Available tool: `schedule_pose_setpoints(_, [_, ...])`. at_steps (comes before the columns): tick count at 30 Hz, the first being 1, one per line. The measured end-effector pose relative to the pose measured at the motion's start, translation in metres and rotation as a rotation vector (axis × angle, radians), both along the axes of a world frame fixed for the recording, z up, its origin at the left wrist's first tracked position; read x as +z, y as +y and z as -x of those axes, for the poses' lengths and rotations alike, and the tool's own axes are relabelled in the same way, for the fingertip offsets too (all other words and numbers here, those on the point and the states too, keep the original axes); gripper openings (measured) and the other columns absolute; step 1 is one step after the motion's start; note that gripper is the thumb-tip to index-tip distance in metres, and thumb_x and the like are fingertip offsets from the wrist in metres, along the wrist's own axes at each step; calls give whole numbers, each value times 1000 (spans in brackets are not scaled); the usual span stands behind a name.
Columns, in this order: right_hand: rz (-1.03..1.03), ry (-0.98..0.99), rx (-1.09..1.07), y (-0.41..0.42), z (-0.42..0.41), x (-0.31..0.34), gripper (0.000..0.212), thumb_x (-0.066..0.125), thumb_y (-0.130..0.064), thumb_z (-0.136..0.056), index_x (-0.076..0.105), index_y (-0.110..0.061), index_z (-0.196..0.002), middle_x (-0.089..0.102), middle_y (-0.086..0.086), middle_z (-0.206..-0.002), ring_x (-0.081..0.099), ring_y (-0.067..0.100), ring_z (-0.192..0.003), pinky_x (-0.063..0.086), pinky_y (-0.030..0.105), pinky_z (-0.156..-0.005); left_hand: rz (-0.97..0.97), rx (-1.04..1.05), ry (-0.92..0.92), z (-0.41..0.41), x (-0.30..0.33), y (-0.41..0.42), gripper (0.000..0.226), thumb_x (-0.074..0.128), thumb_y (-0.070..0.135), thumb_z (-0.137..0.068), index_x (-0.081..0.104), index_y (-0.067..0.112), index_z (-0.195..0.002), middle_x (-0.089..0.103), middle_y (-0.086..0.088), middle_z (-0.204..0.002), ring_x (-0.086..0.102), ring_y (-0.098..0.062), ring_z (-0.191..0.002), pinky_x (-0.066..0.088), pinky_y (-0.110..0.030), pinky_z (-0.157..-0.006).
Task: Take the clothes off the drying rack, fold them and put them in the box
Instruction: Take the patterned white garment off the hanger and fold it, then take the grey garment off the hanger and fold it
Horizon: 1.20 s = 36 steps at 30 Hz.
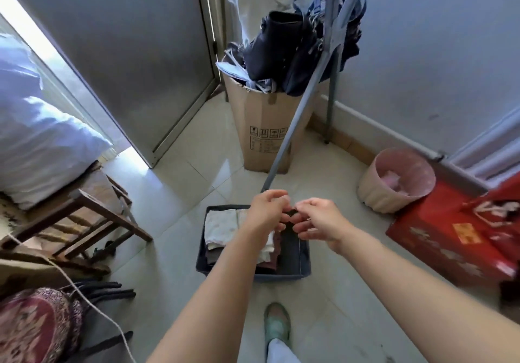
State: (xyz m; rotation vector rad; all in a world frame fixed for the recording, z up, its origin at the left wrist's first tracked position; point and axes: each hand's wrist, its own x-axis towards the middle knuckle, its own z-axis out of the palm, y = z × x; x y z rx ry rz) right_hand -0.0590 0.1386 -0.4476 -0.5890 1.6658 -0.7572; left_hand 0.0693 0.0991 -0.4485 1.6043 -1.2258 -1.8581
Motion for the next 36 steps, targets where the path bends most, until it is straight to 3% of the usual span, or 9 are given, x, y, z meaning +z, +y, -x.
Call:
schedule_pose_setpoints(8, [93, 70, -87, 130, 38, 100, 20, 49, -14, -100, 58, 0, -111, 62, 13, -81, 58, 19, -61, 49, 28, -55, 71, -159, 57, 26, 86, 119, 20, 52, 16, -100, 60, 14, -118, 65, -6, -88, 56, -13, -64, 47, -25, -59])
schedule_pose_setpoints(14, [156, 104, -153, 206, 84, 149, 18, 49, -19, -101, 60, -6, -107, 65, 12, -87, 63, 19, -67, 52, 27, -56, 191, -376, 37, 78, 141, 173, 23, 52, 24, -101, 60, 17, -122, 68, -7, -101, 62, -17, -80, 52, -27, -68])
schedule_pose_setpoints(17, [155, 142, -190, 252, 122, 167, 18, 52, -22, -100, 62, -9, -105, 69, 12, -89, 66, 20, -69, 53, 28, -57, 267, -470, 52, 120, 170, 203, 20, 53, 24, -100, 59, 20, -119, 68, -6, -101, 63, -17, -81, 53, -27, -69])
schedule_pose_setpoints(20, [122, 151, -218, 303, 168, 184, 19, 54, -22, -98, 62, -7, -104, 70, 13, -88, 65, 22, -68, 52, 29, -58, 309, -554, 97, 167, 190, 238, 15, 54, 19, -98, 64, 19, -110, 67, -4, -89, 59, -15, -71, 49, -28, -65])
schedule_pose_setpoints(24, [162, 194, -404, 384, 231, 206, 22, 56, -20, -98, 62, -2, -108, 71, 15, -86, 65, 21, -66, 50, 28, -55, 358, -680, 128, 237, 206, 298, 21, 58, 20, -96, 66, 17, -115, 69, -2, -91, 62, -10, -69, 48, -20, -57])
schedule_pose_setpoints(28, [199, 239, -572, 485, 289, 225, 18, 56, -21, -97, 64, -5, -100, 71, 12, -81, 64, 20, -61, 50, 28, -53, 339, -865, 186, 314, 225, 391, 20, 57, 24, -98, 66, 19, -115, 72, -8, -100, 66, -17, -82, 53, -26, -67])
schedule_pose_setpoints(32, [232, 270, -692, 594, 344, 248, 15, 56, -20, -97, 64, -8, -98, 69, 9, -80, 61, 19, -63, 48, 28, -56, 358, -1045, 236, 386, 241, 495, 20, 55, 16, -98, 68, 15, -112, 66, -6, -84, 58, -11, -65, 47, -19, -52])
schedule_pose_setpoints(36, [267, 329, -768, 689, 398, 271, 15, 57, -22, -97, 66, -10, -98, 67, 7, -80, 63, 20, -66, 50, 28, -57, 356, -1169, 279, 452, 259, 588, 16, 57, 17, -95, 70, 20, -103, 68, -2, -82, 59, -12, -60, 46, -21, -50])
